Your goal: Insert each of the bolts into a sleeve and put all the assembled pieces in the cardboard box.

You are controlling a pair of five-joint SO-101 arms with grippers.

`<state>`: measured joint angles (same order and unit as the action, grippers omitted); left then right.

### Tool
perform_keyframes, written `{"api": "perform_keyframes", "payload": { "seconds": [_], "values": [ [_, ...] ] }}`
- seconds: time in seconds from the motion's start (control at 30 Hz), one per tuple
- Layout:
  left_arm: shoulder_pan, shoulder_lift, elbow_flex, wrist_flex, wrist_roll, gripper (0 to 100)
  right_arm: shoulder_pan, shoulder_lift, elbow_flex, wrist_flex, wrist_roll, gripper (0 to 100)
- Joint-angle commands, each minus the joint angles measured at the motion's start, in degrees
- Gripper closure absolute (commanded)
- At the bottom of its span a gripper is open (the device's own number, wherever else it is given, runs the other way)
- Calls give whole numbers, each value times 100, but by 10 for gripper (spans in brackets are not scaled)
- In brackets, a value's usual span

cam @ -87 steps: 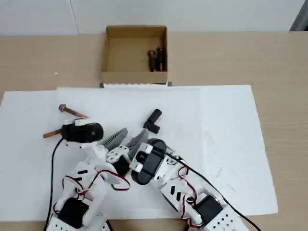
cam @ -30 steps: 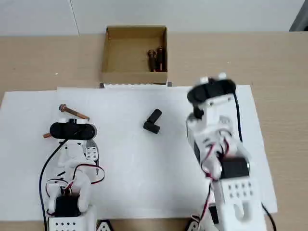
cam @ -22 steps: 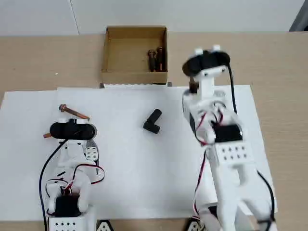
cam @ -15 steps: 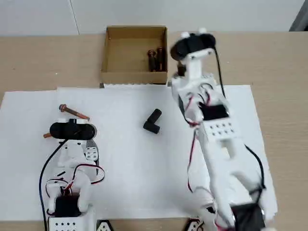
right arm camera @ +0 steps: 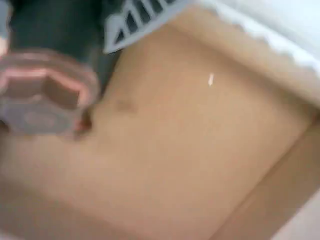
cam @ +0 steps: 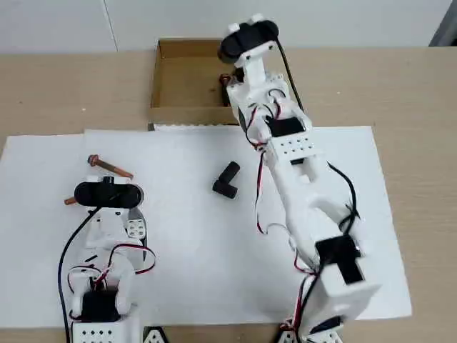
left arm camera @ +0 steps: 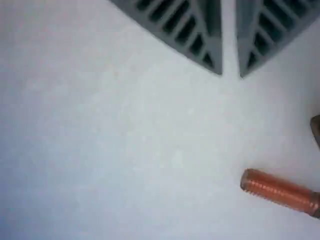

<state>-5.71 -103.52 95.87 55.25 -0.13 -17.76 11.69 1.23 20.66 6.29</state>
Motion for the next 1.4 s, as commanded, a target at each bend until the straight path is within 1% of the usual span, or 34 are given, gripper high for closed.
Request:
{"api": "perform_keyframes", "payload": {
  "seconds": [0.0,0.17,0.3,0.47,0.6,0.67,1.0,1.1,1.23,1.37],
  "values": [
    [0,-53,-84,26,-26,994,-57,435,-1090,-198,70,995],
    [0,-53,-84,26,-26,994,-154,1490,-2365,-198,123,995],
    [0,-53,-84,26,-26,994,-268,2352,-3244,-154,633,994],
    [9,-53,-84,26,-26,994,-409,3081,-3938,-48,967,986],
    [9,-53,-84,26,-26,994,-488,3371,-4273,426,1116,877],
    [9,-53,-84,26,-26,994,-488,3477,-4387,585,1116,847],
    [9,-53,-84,26,-26,994,-488,3538,-4466,655,1099,894],
    [9,-53,-84,26,-26,994,-462,3503,-4466,734,1099,931],
    [9,-53,-84,26,-26,994,-453,2985,-4466,1508,1081,997],
    [9,-53,-84,26,-26,994,-470,2501,-4466,2580,1073,995]
  ]
}}
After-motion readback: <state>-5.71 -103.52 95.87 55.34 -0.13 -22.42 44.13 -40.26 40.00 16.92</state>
